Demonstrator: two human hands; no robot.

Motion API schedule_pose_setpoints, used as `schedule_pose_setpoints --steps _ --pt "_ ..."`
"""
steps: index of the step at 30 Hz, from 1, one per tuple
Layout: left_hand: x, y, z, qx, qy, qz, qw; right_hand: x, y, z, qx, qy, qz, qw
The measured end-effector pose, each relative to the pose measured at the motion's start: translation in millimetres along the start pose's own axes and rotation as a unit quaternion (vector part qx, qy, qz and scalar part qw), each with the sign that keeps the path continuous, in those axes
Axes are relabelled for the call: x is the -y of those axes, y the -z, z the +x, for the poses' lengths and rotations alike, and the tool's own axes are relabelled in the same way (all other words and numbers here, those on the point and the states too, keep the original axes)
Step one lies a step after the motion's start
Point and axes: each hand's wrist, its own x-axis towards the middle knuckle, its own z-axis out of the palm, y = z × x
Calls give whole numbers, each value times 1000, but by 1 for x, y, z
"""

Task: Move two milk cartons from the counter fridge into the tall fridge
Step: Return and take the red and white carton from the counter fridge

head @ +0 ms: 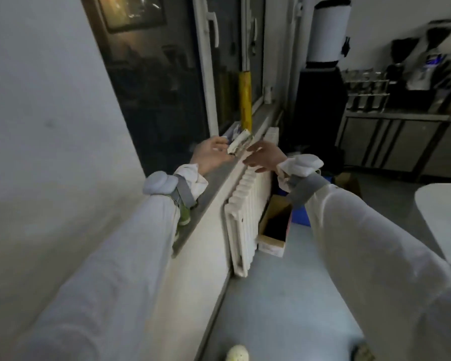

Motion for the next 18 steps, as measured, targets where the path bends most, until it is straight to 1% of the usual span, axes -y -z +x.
schedule_pose_setpoints --steps 1,3,7,10,13,18 --pt "0 -17 33 12 -5 0 1000 -9 15 24 -13 -9 7 1000" --pt "1 -36 65 22 -14 -3 1000 -23 30 51 -18 -19 5 1000" --pt "-2 -106 184 76 -46 -7 996 -66 90 144 -75 -52 11 996" --pt "-19 -158 266 116 -72 -12 991 -91 143 208 -105 -65 4 992" --pt "-32 -208 338 142 -78 -13 987 -114 194 259 -136 -88 7 987" --pt "-50 -309 452 192 -96 -13 977 -177 297 338 -188 -133 1 973"
